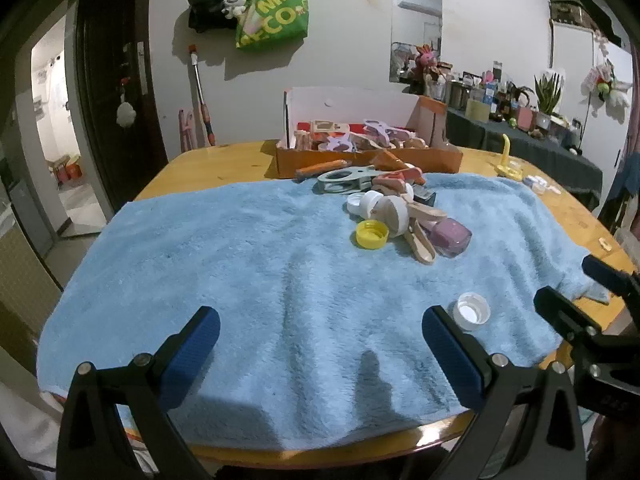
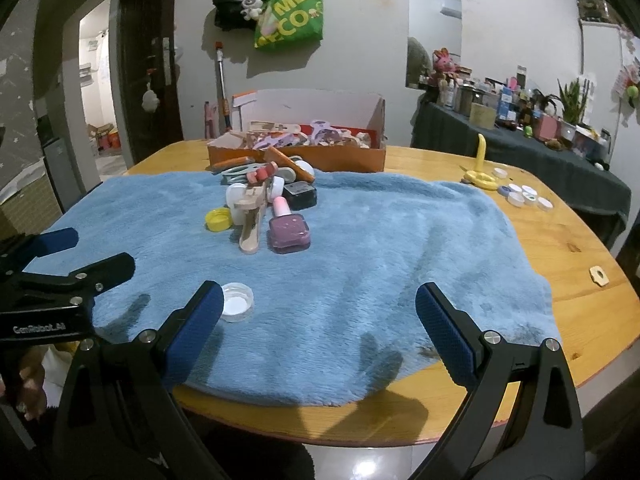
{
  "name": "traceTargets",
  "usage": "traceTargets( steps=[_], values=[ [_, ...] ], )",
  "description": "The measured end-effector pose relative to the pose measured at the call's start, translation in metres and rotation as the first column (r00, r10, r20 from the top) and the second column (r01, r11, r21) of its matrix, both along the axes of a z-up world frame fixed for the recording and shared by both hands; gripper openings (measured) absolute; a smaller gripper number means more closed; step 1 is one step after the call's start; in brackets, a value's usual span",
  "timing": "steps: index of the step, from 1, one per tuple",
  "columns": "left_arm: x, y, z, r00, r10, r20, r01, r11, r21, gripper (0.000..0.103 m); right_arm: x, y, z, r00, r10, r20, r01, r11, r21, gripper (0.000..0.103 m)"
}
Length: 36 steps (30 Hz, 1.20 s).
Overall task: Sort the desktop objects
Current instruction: 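Grasp the small white bottle cap with the right tool while the left tool grasps the yellow cap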
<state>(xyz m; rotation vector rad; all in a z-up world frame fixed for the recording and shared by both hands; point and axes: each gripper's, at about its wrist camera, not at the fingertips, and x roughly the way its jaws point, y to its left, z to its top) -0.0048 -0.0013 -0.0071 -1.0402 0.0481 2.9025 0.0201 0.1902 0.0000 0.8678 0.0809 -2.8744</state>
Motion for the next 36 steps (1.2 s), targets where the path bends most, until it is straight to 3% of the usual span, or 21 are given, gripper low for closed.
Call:
traceTargets(
  steps=[11,14,17,18,23,33,36],
  values=[
    [-0.001,0.0,0.001,1.0,-0.009,0.003,0.009,1.0,0.004,0.103,0.0,-0.002,0.002,1.0,0.001,-0.005,-0.001,1.0,0.003,0.098],
    [-0.003,-0.002,0.001,0.999,-0.032,0.01,0.032,0.999,-0.002,0.103,0.001,-0.003,0.002,0.999,0.044,-0.004,-0.044,0.999,-0.002,0.098],
    [-0.01,-0.009,0.003,0.995,-0.096,0.027,0.096,0.995,0.003,0.103,0.0,-0.008,0.001,0.988,0.157,0.008,-0.157,0.987,-0.019,0.097],
    [-0.012,-0.01,0.004,0.992,-0.124,0.027,0.124,0.992,0.004,0.103,0.0,-0.011,0.0,0.982,0.189,0.011,-0.189,0.982,-0.024,0.095],
    [-0.027,-0.005,0.008,0.969,-0.242,0.051,0.244,0.968,-0.05,0.103,-0.011,-0.026,-0.01,0.959,0.276,0.061,-0.275,0.961,-0.026,0.055],
    [-0.06,-0.002,-0.003,0.938,-0.329,0.111,0.333,0.943,-0.017,0.103,-0.03,-0.03,-0.027,0.942,0.314,0.122,-0.312,0.949,-0.035,0.053],
    [-0.065,-0.001,-0.006,0.933,-0.339,0.119,0.342,0.94,-0.006,0.101,-0.033,-0.032,-0.03,0.927,0.352,0.128,-0.348,0.936,-0.052,0.047]
  ],
)
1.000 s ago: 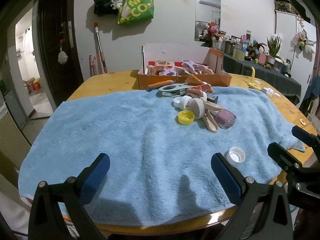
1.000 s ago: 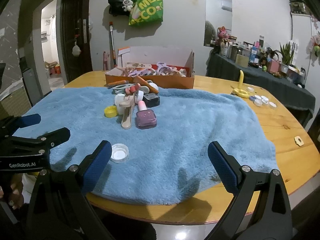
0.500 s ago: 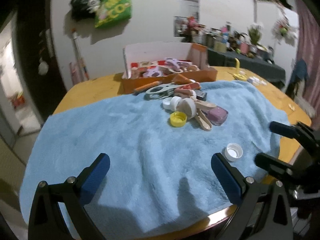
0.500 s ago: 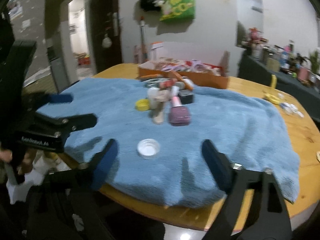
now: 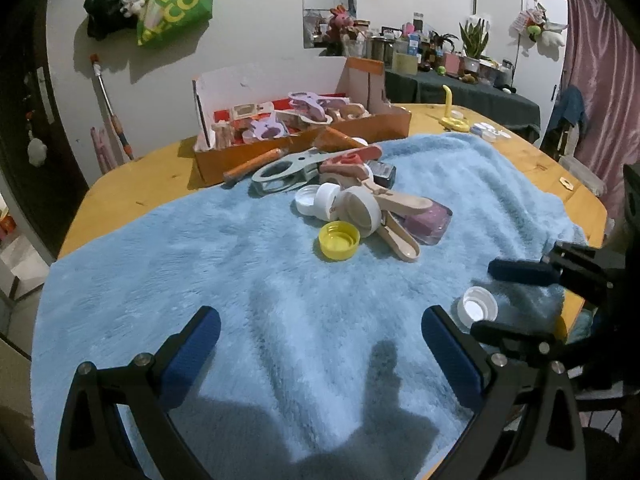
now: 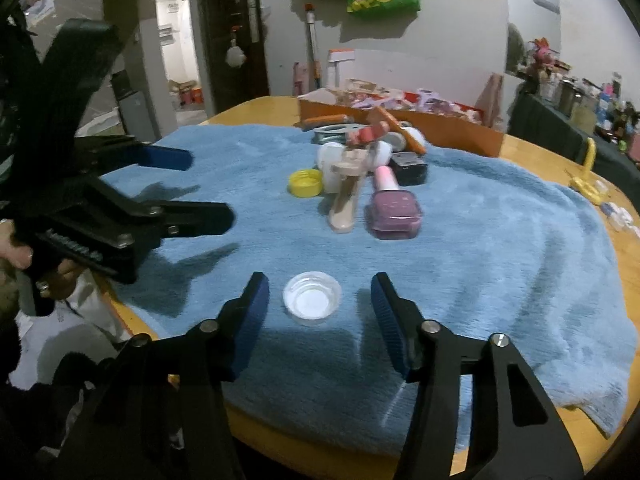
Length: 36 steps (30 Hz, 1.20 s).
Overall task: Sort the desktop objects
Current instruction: 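Grasp the small white bottle cap with the right tool while the left tool grasps the yellow cap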
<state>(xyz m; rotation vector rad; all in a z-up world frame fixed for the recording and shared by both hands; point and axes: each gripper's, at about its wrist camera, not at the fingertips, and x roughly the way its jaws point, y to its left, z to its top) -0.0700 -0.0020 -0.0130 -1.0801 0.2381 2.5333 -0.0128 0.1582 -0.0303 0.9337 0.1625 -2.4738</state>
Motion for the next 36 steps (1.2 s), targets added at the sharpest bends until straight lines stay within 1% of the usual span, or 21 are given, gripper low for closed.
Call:
traceTargets(
  steps=[2,6,8,9,12,14,16,17,19,20,21,22,28,29,31,33,36],
  values=[
    [-0.003,0.0,-0.002,1.0,-0.013,0.014,0.013,1.0,0.012,0.101,-0.001,-0.003,-0.004,1.0,0.02,0.012,-0.02,1.0,0.006,0.04],
    [-0.009,0.004,-0.008,0.999,-0.033,0.031,0.033,0.999,-0.001,0.101,-0.001,-0.005,-0.009,1.0,0.021,0.016,-0.021,1.0,0.02,0.037],
    [-0.011,0.005,-0.01,0.998,-0.049,0.045,0.048,0.999,0.008,0.097,-0.002,-0.004,-0.009,1.0,0.02,0.015,-0.02,1.0,0.023,0.031],
    [-0.014,0.006,-0.01,0.997,-0.059,0.058,0.058,0.998,0.018,0.093,-0.003,-0.004,-0.009,1.0,0.02,0.013,-0.02,0.999,0.026,0.029],
    [-0.021,0.008,-0.012,0.995,-0.074,0.07,0.072,0.997,0.027,0.091,-0.004,-0.003,-0.01,1.0,0.021,0.015,-0.021,1.0,0.014,0.028],
    [-0.026,0.01,-0.011,0.994,-0.082,0.07,0.081,0.997,0.015,0.087,-0.005,-0.001,-0.009,1.0,0.022,0.018,-0.022,1.0,0.004,0.028],
    [-0.032,0.012,-0.011,0.992,-0.105,0.075,0.104,0.994,0.02,0.082,-0.005,0.001,-0.006,1.0,0.022,0.013,-0.022,1.0,0.0,0.028],
    [-0.036,0.013,-0.011,0.99,-0.117,0.083,0.116,0.993,0.024,0.08,-0.006,0.002,-0.005,1.0,0.021,0.009,-0.021,1.0,-0.003,0.028],
    [-0.045,0.016,-0.014,0.987,-0.129,0.097,0.127,0.992,0.019,0.072,-0.006,0.005,-0.001,1.0,0.019,0.005,-0.019,1.0,-0.013,0.028],
    [-0.048,0.017,-0.015,0.986,-0.132,0.103,0.131,0.991,0.017,0.069,-0.007,0.006,0.001,1.0,0.018,0.002,-0.018,1.0,-0.016,0.028],
    [-0.051,0.018,-0.017,0.984,-0.136,0.113,0.135,0.991,0.019,0.064,-0.008,0.008,0.004,1.0,0.017,-0.004,-0.017,1.0,-0.021,0.028],
    [-0.055,0.018,-0.019,0.982,-0.142,0.127,0.14,0.99,0.027,0.06,-0.008,0.009,0.006,1.0,0.017,-0.006,-0.018,1.0,-0.025,0.028],
    [-0.068,0.023,-0.019,0.978,-0.162,0.128,0.157,0.986,0.047,0.059,-0.013,0.016,0.013,1.0,0.011,-0.024,-0.011,1.0,-0.021,0.028],
    [-0.069,0.024,-0.019,0.979,-0.162,0.127,0.158,0.987,0.044,0.058,-0.015,0.017,0.014,1.0,0.009,-0.024,-0.01,1.0,-0.025,0.028],
    [-0.072,0.027,-0.019,0.979,-0.163,0.124,0.159,0.986,0.042,0.05,-0.017,0.019,0.016,1.0,0.008,-0.027,-0.008,1.0,-0.027,0.028],
    [-0.075,0.028,-0.018,0.978,-0.161,0.13,0.156,0.987,0.048,0.048,-0.019,0.02,0.017,1.0,0.007,-0.027,-0.007,1.0,-0.022,0.028],
    [-0.079,0.028,-0.018,0.978,-0.159,0.139,0.151,0.987,0.062,0.047,-0.022,0.023,0.017,1.0,0.002,-0.023,-0.002,1.0,-0.021,0.028]
  ],
)
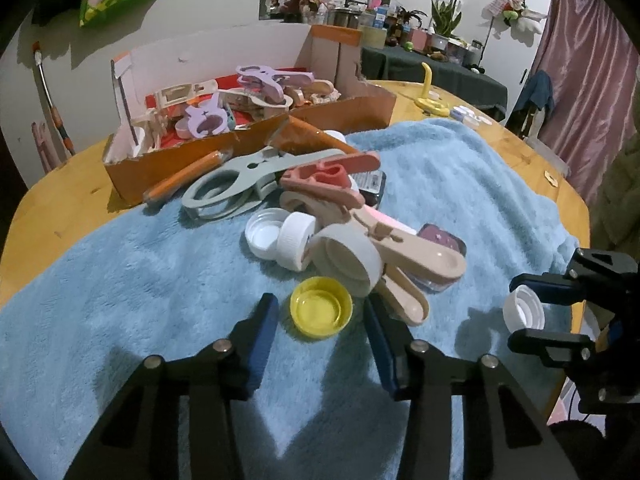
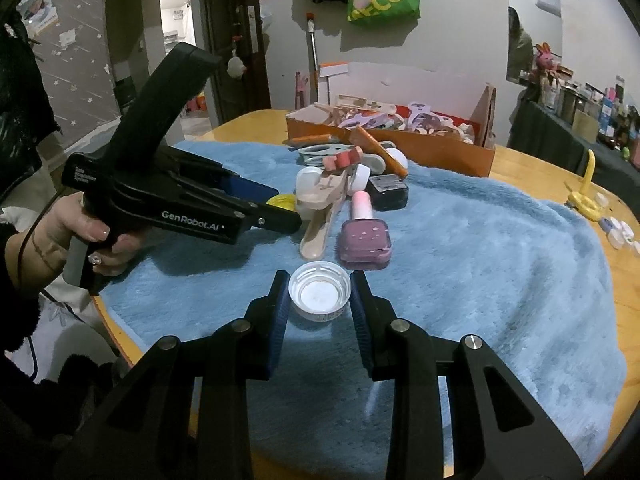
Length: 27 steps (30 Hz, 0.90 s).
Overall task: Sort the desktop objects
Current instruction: 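Grasp the small white bottle cap with the right tool while the left tool grasps the yellow cap, then carry both held caps up and over into the red-lined cardboard box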
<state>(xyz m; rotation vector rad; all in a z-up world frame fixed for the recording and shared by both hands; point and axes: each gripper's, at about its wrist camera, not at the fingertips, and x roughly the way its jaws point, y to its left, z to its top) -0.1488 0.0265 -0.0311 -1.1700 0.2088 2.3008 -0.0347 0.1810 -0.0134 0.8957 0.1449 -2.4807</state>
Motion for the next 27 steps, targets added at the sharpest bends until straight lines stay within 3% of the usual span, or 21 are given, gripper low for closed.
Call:
traceTargets(
  steps=[3,6,27],
  values=[
    [0.0,0.001,0.0,1.0,0.001,0.0,-0.001,1.0,0.0,0.045,-0.004,0.003,0.0,1.0,-0.006,0.006,0.006,1.0,-0.003,0.028],
    [-0.001,0.002,0.0,1.0,0.003,-0.002,-0.003,1.0,-0.005,0.033,-0.007,0.005,-0.001,1.0,-0.008,0.013,0.008,1.0,0.002,0.028],
    [0.014,-0.009,0.017,1.0,0.021,0.005,-0.021,1.0,-0.014,0.032,-0.024,0.008,0.021,1.0,0.004,0.019,-0.005,0.999,0.045,0.028]
  ],
)
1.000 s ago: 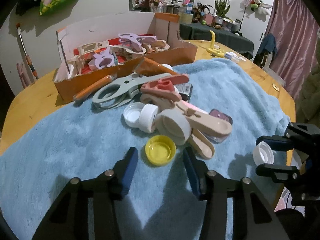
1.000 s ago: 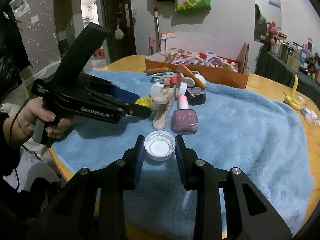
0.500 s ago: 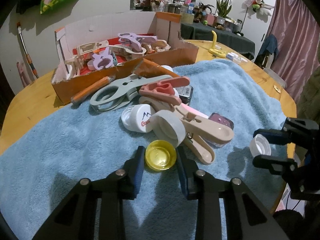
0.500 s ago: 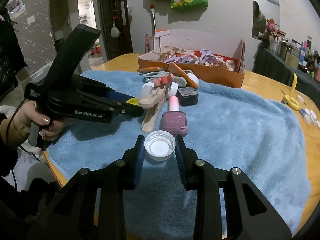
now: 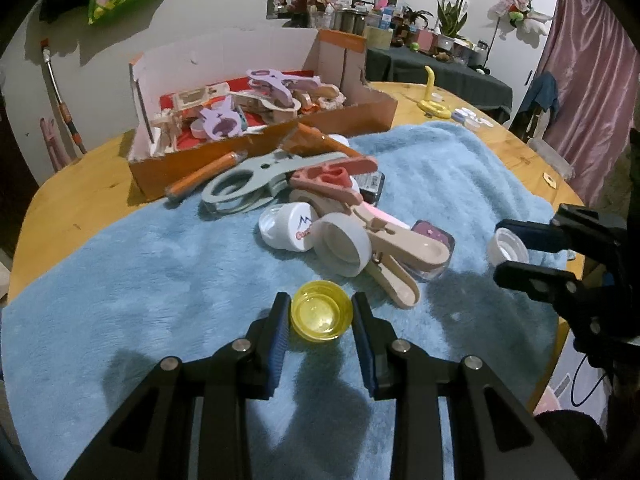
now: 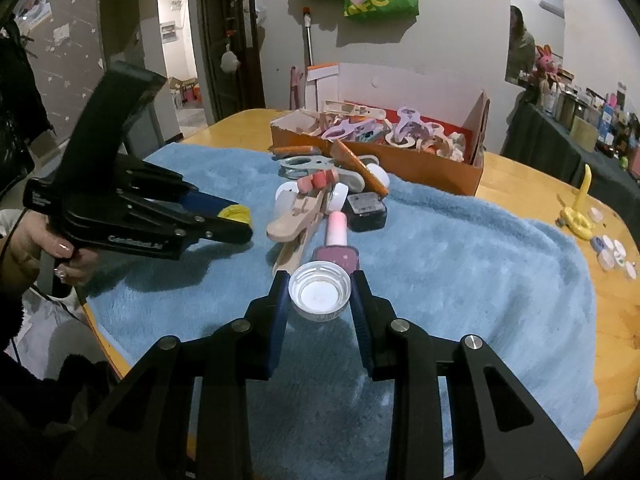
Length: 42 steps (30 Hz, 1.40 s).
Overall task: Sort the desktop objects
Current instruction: 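Carry both held caps up and over into the red-lined cardboard box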
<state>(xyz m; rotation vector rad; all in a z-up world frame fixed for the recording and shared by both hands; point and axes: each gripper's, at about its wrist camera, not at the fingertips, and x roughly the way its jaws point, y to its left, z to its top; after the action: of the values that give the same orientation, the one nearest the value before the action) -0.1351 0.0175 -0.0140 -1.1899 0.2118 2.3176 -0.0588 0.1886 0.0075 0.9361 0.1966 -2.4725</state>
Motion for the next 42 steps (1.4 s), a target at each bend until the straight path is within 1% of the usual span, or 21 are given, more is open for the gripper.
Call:
traceTargets(
  steps=[6,11,17,23,27,30,32,38,42],
  values=[
    [-0.001,-0.005,0.024,0.999,-0.001,-0.036,0.001,1.0,-0.008,0.033,-0.013,-0.005,0.014,1.0,0.013,-0.01,-0.013,1.0,0.01,0.028],
    [-0.012,-0.007,0.048,0.997,0.002,-0.076,-0.002,1.0,-0.004,0.033,-0.036,-0.009,0.031,1.0,0.013,-0.021,-0.013,1.0,0.007,0.028],
    [-0.04,-0.006,0.075,0.993,0.004,-0.118,-0.004,1.0,0.002,0.033,-0.07,-0.015,0.054,0.999,0.014,-0.038,-0.013,1.0,0.019,0.028],
    [-0.076,0.002,0.092,0.988,0.0,-0.154,-0.001,1.0,-0.01,0.033,-0.113,-0.019,0.074,0.999,0.008,-0.051,-0.005,0.999,0.049,0.028],
    [-0.108,0.01,0.094,0.986,0.015,-0.167,-0.019,1.0,-0.024,0.033,-0.147,-0.022,0.08,0.999,-0.002,-0.043,0.006,0.997,0.072,0.028],
    [-0.132,0.015,0.091,0.988,0.02,-0.151,-0.023,0.999,-0.022,0.033,-0.171,-0.023,0.081,0.999,-0.021,-0.04,0.025,0.995,0.096,0.028],
    [-0.147,0.02,0.087,0.989,0.022,-0.148,-0.027,0.999,-0.036,0.033,-0.186,-0.023,0.079,0.998,-0.04,-0.041,0.044,0.993,0.114,0.028],
    [-0.182,0.026,0.073,0.992,0.041,-0.117,-0.046,0.998,-0.041,0.033,-0.228,-0.021,0.067,0.997,-0.082,-0.012,0.083,0.986,0.143,0.028],
    [-0.203,0.03,0.062,0.994,0.053,-0.095,-0.058,0.997,-0.054,0.033,-0.247,-0.02,0.057,0.994,-0.109,0.009,0.106,0.982,0.154,0.028]
  ],
)
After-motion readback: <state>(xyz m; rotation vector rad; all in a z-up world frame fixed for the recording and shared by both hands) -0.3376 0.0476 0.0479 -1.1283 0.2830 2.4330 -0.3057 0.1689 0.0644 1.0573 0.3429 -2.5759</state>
